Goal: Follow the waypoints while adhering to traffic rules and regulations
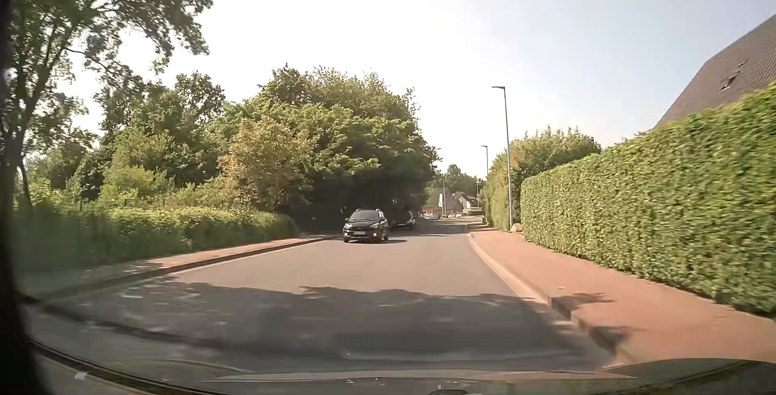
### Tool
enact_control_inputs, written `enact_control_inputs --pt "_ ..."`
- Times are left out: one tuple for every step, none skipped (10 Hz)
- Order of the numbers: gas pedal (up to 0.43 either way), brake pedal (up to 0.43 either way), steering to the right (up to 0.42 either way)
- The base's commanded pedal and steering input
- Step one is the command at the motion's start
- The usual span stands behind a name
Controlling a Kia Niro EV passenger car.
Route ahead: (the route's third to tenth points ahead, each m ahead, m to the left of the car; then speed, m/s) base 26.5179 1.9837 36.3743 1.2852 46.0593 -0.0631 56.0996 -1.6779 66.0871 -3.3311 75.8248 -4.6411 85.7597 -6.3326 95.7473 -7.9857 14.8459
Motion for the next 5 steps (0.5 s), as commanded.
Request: enact_control_inputs --pt "0.150 0.000 0.018" --pt "0.150 0.000 0.017" --pt "0.150 0.000 0.016" --pt "0.150 0.000 0.015" --pt "0.157 0.000 0.014"
